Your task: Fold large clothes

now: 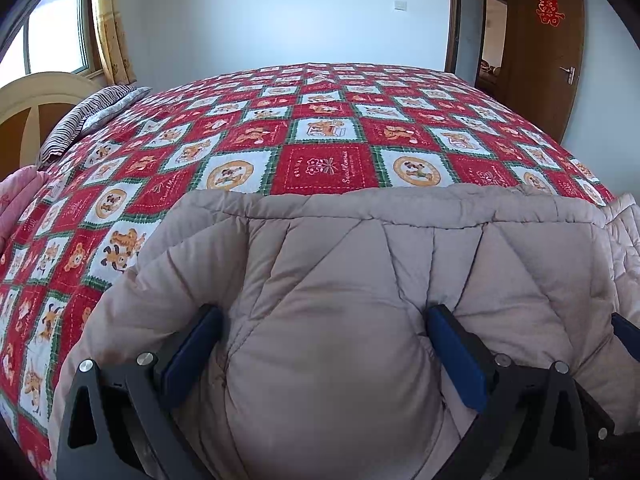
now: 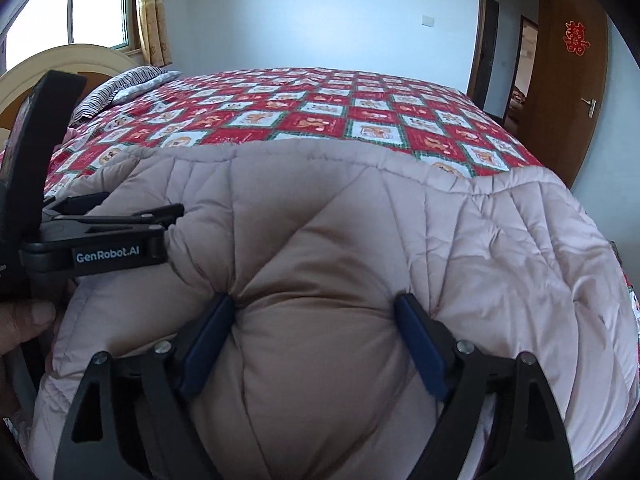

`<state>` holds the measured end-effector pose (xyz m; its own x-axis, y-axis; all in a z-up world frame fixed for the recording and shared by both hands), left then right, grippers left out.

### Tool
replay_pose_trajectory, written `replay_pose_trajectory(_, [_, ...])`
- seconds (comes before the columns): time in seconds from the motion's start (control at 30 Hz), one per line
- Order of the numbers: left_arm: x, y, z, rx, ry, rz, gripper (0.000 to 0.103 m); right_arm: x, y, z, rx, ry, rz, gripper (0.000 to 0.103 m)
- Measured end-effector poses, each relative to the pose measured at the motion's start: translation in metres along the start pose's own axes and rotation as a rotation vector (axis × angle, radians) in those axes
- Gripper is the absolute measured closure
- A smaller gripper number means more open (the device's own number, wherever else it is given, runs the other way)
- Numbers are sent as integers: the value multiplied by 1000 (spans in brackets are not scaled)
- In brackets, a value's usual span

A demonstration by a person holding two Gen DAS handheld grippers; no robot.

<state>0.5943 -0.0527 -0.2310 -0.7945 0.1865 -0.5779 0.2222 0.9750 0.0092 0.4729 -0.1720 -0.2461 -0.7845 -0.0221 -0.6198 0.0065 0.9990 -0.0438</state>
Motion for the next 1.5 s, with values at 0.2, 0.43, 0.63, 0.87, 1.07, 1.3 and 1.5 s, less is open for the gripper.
replay_pose_trajectory(0.2, [0,0,1,-6,4,2,1,2,3,6,6,28,-11,14])
replay_pose_trajectory(0.43, [1,0,2,-12,5,5,1,2,3,10,9,45,-15,13])
replay_pose_trajectory(0.63, [1,-1,3,-20,7,8,1,2,4,13,8,56,-16,11])
replay_pose_trajectory(0.87, [0,-2,5,-37,29,20,1,1,4,16,6,72,-15,10])
replay_pose_trajectory(1.07, [16,21,-57,-53,12,-1,1,5,-1,-2,-12,57,-23,12])
replay_pose_trajectory(1.3, [113,103,-143,-67,-66,-142,1,46,3,-75,-15,-56,-22,12])
replay_pose_trajectory(1.5, [174,131,-141,233,-44,-440,1,78,25,-91,7,-106,-59,12])
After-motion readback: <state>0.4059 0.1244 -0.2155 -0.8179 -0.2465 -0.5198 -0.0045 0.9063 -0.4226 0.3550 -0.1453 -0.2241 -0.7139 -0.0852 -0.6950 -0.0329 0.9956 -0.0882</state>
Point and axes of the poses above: each gripper's, at about its wrist camera, not at the fingertips, and z roughly the way its jaws point, y to its left, x to its underside, the point moved 4 cm from there along z, roughly the way its jaws point, and after that the axes turned 8 degrees about y, right-handed, at the moved point
